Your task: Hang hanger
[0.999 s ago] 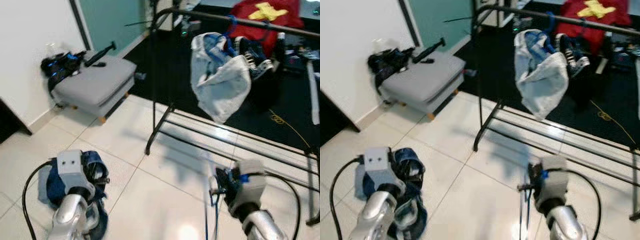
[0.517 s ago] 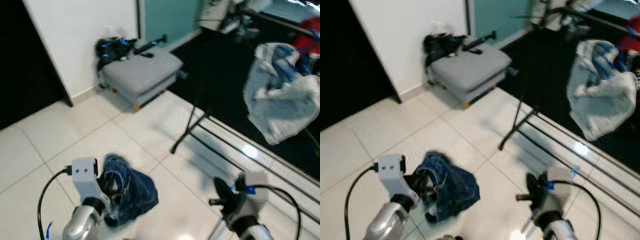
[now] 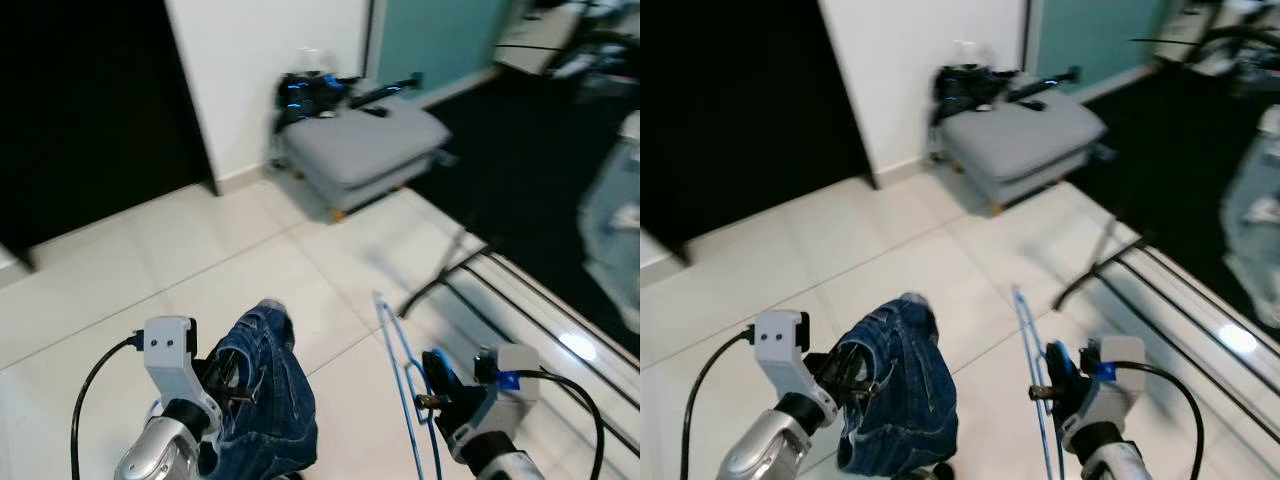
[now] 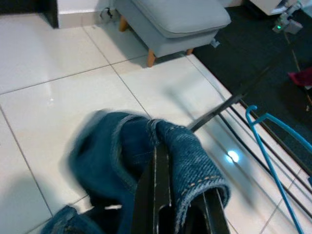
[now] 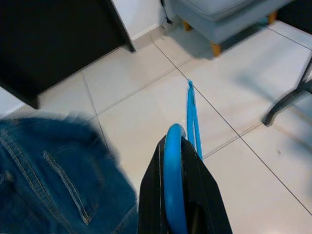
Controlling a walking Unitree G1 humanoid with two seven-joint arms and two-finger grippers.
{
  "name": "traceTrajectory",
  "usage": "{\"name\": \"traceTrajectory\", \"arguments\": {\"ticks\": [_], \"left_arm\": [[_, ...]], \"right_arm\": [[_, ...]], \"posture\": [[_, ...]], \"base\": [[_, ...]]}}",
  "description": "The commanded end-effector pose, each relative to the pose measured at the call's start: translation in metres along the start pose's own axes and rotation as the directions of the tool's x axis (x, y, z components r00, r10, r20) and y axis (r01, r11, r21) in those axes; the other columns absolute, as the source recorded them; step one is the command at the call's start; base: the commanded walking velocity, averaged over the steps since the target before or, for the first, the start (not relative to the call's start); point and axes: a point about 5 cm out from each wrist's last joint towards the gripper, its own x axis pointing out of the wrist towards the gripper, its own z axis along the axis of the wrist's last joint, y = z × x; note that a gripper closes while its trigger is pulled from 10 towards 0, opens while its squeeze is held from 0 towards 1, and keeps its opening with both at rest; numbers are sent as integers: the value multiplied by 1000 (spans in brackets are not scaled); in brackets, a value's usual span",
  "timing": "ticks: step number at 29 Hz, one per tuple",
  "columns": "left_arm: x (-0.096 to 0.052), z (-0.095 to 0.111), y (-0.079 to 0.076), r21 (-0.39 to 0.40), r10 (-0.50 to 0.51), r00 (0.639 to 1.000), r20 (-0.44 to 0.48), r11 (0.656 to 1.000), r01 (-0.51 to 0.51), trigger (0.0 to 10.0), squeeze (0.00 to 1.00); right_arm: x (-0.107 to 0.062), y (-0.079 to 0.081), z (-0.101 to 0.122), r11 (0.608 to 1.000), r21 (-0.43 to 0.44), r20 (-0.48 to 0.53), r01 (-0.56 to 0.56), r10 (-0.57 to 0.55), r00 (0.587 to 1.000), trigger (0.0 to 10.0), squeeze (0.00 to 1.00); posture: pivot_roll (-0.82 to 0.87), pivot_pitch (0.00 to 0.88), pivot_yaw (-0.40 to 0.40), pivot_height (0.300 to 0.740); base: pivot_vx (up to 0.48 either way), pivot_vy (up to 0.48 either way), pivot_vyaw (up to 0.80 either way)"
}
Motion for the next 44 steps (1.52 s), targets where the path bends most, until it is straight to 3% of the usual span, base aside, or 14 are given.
{"name": "traceTrajectory", "arguments": {"ticks": [1, 17, 38, 44], "left_arm": [[-2, 9, -3, 3, -22, 999, 33, 1000, 22, 10000, 0], [-15, 9, 6, -17, 4, 1000, 2, 1000, -4, 10000, 0], [-4, 9, 5, -43, -8, 999, -35, 999, 6, 10000, 0], [6, 13, 6, -107, -8, 1000, -19, 994, 6, 10000, 0]], "right_arm": [[-4, 3, -3, 1000, 26, -14, -9, 9, 1000, 10000, 0], [2, 13, -5, 995, 62, -27, -76, 78, 997, 10000, 0], [17, 23, -2, 984, 29, -47, -173, 174, 984, 10000, 0], [15, 22, -3, 985, 17, -50, -172, 173, 984, 10000, 0]], "posture": [[31, 214, -7, 740], [56, 226, -12, 740], [67, 240, -26, 740], [40, 233, -19, 740]], "base": [[0, 0, 763], [0, 0, 764], [52, 0, 765], [279, 0, 765]]}}
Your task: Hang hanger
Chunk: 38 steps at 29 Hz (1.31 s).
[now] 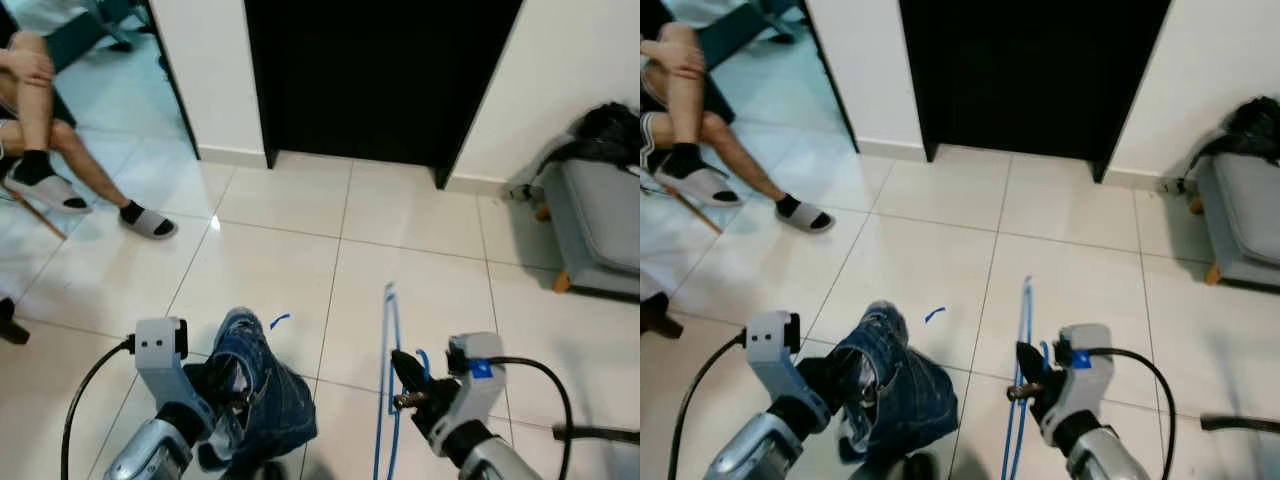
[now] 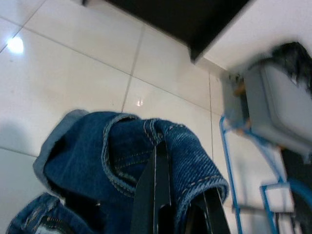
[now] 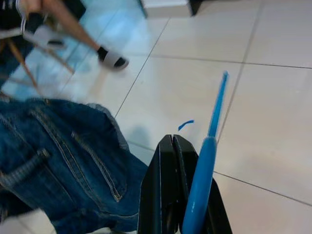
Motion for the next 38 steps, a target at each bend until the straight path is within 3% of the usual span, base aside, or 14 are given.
{"name": "traceTrajectory", "arguments": {"ticks": [1, 10, 32, 38], "left_arm": [[0, -6, 8, -13, 28, 999, -26, 1000, -28, 10000, 0], [3, -13, 1, 39, -4, 998, -67, 999, 7, 10000, 0], [8, -12, 2, 60, 2, 998, -59, 998, 1, 10000, 0], [13, -7, 3, 80, 7, 999, -32, 997, -4, 10000, 0]], "right_arm": [[2, 5, -1, 1000, 5, 2, -21, 21, 1000, 10000, 0], [2, 5, -2, 1000, 4, 1, -27, 27, 1000, 10000, 0], [8, 6, -2, 997, 15, -4, -73, 73, 997, 10000, 0], [9, 5, -1, 997, 21, 7, -69, 69, 998, 10000, 0]], "posture": [[36, 229, -17, 740], [33, 230, -13, 740], [38, 213, -20, 740], [47, 212, -21, 740]], "base": [[277, 0, 769], [269, 0, 767], [254, 0, 763], [296, 0, 0]]}}
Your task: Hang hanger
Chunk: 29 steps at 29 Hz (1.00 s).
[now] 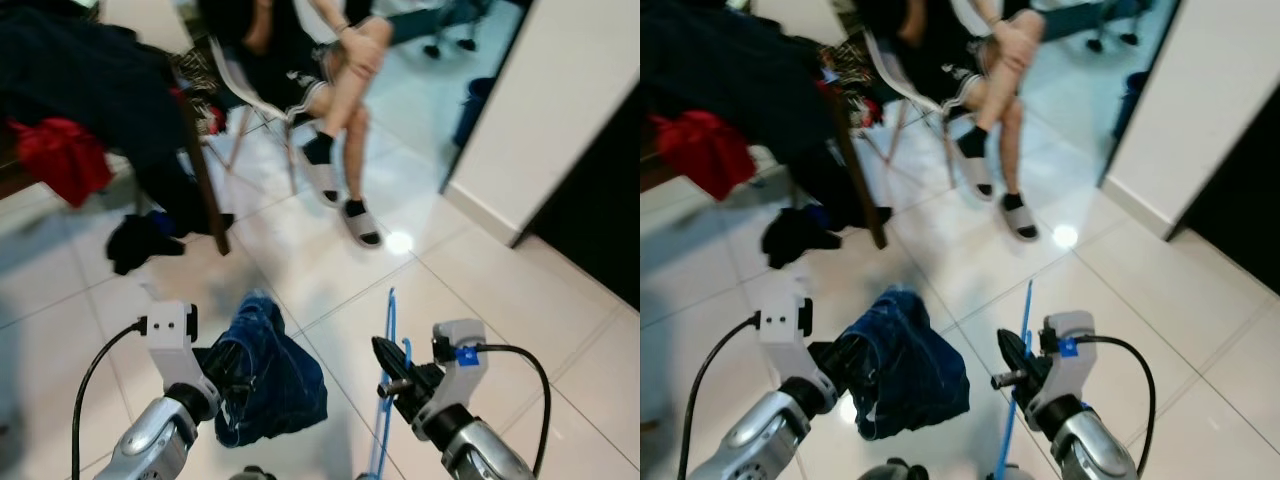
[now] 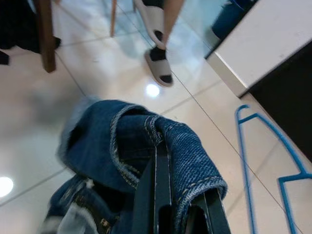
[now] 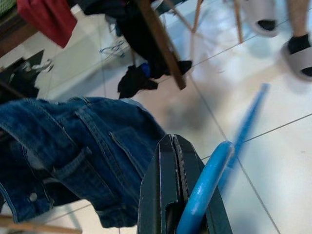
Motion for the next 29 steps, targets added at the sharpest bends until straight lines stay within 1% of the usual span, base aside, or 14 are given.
{"name": "traceTrajectory", "arguments": {"ticks": [1, 6, 9, 11, 13, 15, 18, 19, 22, 23, 25, 26, 28, 29], "left_arm": [[0, 0, -3, 15, -9, 1000, 7, 1000, 9, 10000, 0], [2, 6, 0, 40, -3, 1000, 30, 999, 1, 10000, 0], [9, 16, 2, 58, 11, 997, 71, 998, -15, 10000, 0], [9, 16, 2, 58, 11, 997, 71, 998, -15, 10000, 0], [22, 33, 3, 81, 9, 992, 129, 996, -20, 10000, 0], [29, 43, 3, 101, 3, 987, 160, 995, -19, 10000, 0], [35, 57, 3, 130, -8, 981, 196, 991, -18, 10000, 0], [35, 57, 3, 130, -8, 981, 196, 991, -18, 10000, 0], [44, 84, 7, 163, -4, 964, 266, 986, -41, 10000, 0], [44, 84, 7, 163, -4, 964, 266, 986, -41, 10000, 0], [47, 99, 12, 185, 11, 952, 307, 980, -71, 10000, 0], [47, 99, 12, 185, 11, 952, 307, 980, -71, 10000, 0], [51, 114, 17, 200, 29, 938, 346, 974, -103, 10000, 0], [51, 114, 17, 200, 29, 938, 346, 974, -103, 10000, 0]], "right_arm": [[-2, -4, -2, 1000, 8, -9, 17, -17, 1000, 10000, 0], [-1, -4, -2, 1000, 12, -7, 14, -14, 1000, 10000, 0], [-1, -4, -2, 1000, 15, -2, 15, -15, 1000, 10000, 0], [-1, -4, -2, 1000, 15, -2, 15, -15, 1000, 10000, 0], [0, -5, -2, 1000, 18, 7, 22, -23, 1000, 10000, 0], [0, -5, -2, 999, 20, 10, 27, -28, 1000, 10000, 0], [0, -6, -2, 999, 19, 14, 31, -31, 999, 10000, 0], [0, -6, -2, 999, 19, 14, 31, -31, 999, 10000, 0], [0, -5, -1, 999, 20, 23, 32, -33, 999, 10000, 0], [0, -5, -1, 999, 20, 23, 32, -33, 999, 10000, 0], [1, -5, -1, 999, 20, 26, 32, -33, 999, 10000, 0], [1, -5, -1, 999, 20, 26, 32, -33, 999, 10000, 0], [2, -4, -1, 999, 18, 26, 31, -32, 999, 10000, 0], [2, -4, -1, 999, 18, 26, 31, -32, 999, 10000, 0]], "posture": [[50, 211, -21, 740], [50, 205, -14, 740], [46, 198, -7, 740], [46, 198, -7, 740], [39, 188, 5, 740], [39, 188, 5, 740], [37, 185, 9, 740], [37, 185, 9, 740], [37, 180, 18, 740], [37, 180, 18, 740], [37, 180, 21, 740], [37, 180, 21, 740], [41, 176, 22, 740], [41, 176, 22, 740]], "base": [[337, 0, 0], [413, 0, 0], [480, 0, 0], [480, 0, 0], [480, 0, 0], [480, 0, 0], [480, 0, 0], [480, 0, 0], [480, 0, 0], [480, 0, 0], [480, 0, 0], [480, 0, 0], [480, 0, 0], [480, 0, 0]]}}
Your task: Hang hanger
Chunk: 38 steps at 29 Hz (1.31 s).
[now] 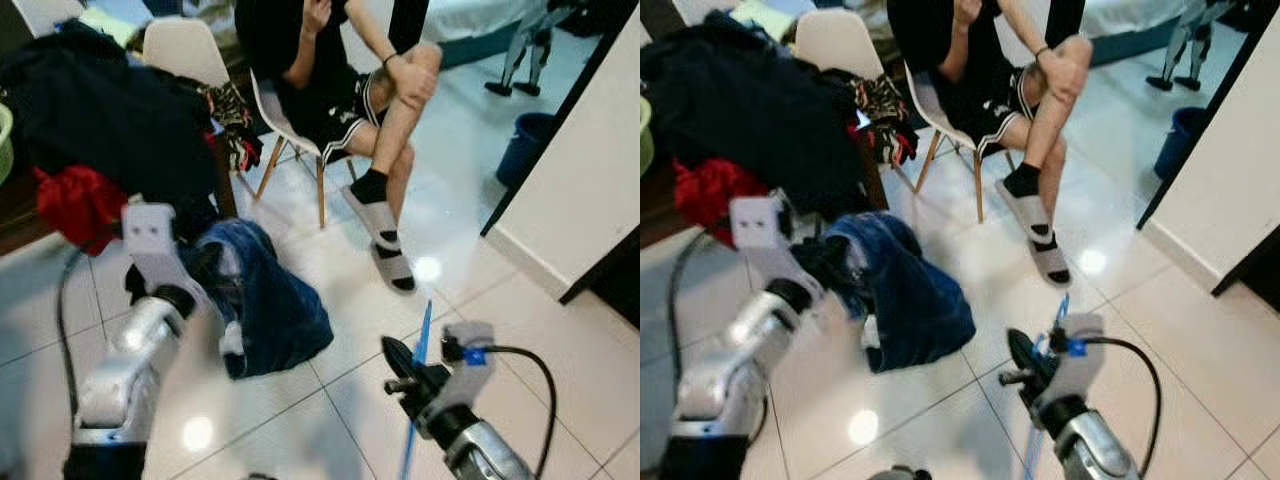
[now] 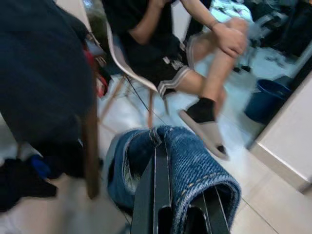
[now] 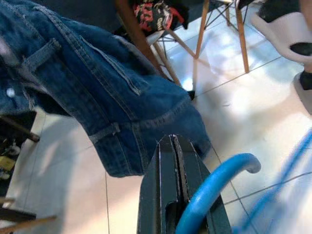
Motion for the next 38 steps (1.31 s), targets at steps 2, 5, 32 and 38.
{"name": "traceTrajectory", "arguments": {"ticks": [2, 5, 32, 38], "left_arm": [[7, 15, 6, 24, 15, 997, 70, 1000, -17, 10000, 0], [13, 27, 12, 36, 31, 994, 107, 999, -35, 10000, 0], [47, 231, 9, 70, -71, 776, 627, 997, 35, 10000, 0], [28, 287, 27, 127, -48, 682, 730, 990, -66, 10000, 0]], "right_arm": [[-4, -4, -3, 1000, -11, -13, 25, -25, 1000, 10000, 0], [-3, -4, -3, 1000, -13, -13, 25, -25, 1000, 10000, 0], [-6, -3, -4, 1000, 9, 11, 17, -17, 1000, 10000, 0], [-7, -1, -5, 1000, -4, 6, 4, -4, 1000, 10000, 0]], "posture": [[41, 176, 23, 740], [46, 173, 22, 740], [39, 163, 21, 740], [48, 162, 25, 740]], "base": [[480, 0, 0], [480, 0, 538], [480, 0, 195], [480, 0, 685]]}}
